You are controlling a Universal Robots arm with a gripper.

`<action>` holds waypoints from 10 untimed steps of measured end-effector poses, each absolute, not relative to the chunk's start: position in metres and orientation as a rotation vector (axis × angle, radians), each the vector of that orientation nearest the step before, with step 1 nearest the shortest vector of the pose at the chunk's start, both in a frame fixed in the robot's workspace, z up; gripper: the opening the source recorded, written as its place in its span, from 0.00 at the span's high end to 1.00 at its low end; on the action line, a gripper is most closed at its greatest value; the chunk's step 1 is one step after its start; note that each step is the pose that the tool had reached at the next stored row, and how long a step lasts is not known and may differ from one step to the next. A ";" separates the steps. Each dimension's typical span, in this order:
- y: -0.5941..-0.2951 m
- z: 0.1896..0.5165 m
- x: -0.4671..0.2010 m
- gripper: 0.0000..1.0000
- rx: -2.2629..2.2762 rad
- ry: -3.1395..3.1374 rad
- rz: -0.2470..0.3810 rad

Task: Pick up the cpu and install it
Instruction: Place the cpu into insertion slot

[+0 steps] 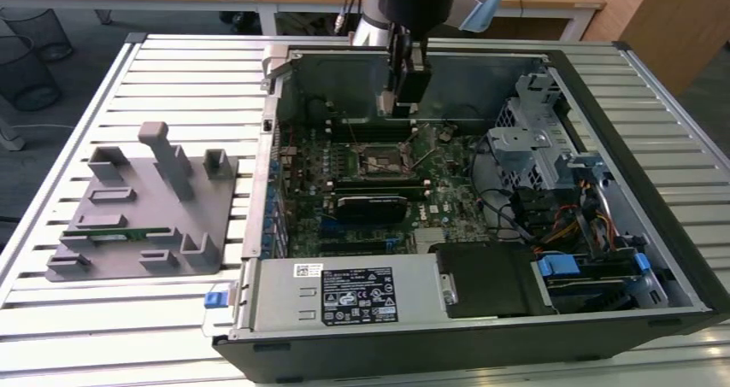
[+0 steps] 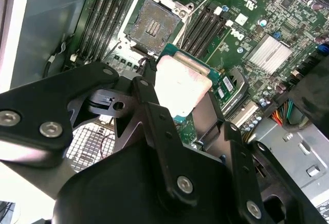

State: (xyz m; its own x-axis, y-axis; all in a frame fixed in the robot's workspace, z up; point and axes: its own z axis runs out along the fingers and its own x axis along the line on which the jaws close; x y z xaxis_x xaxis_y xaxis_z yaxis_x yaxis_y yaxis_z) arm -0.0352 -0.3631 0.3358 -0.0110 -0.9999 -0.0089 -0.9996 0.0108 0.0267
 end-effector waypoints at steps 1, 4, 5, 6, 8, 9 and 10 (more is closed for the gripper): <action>-0.363 0.335 -0.035 0.47 2.200 -2.224 -0.039; -0.363 0.333 -0.035 0.47 2.200 -2.224 -0.039; -0.363 0.333 -0.035 0.47 2.200 -2.224 -0.039; -0.363 0.332 -0.035 0.47 2.200 -2.224 -0.039; -0.363 0.331 -0.035 0.47 2.200 -2.224 -0.039; -0.363 0.331 -0.035 0.47 2.200 -2.224 -0.039; -0.363 0.330 -0.035 0.47 2.200 -2.224 -0.039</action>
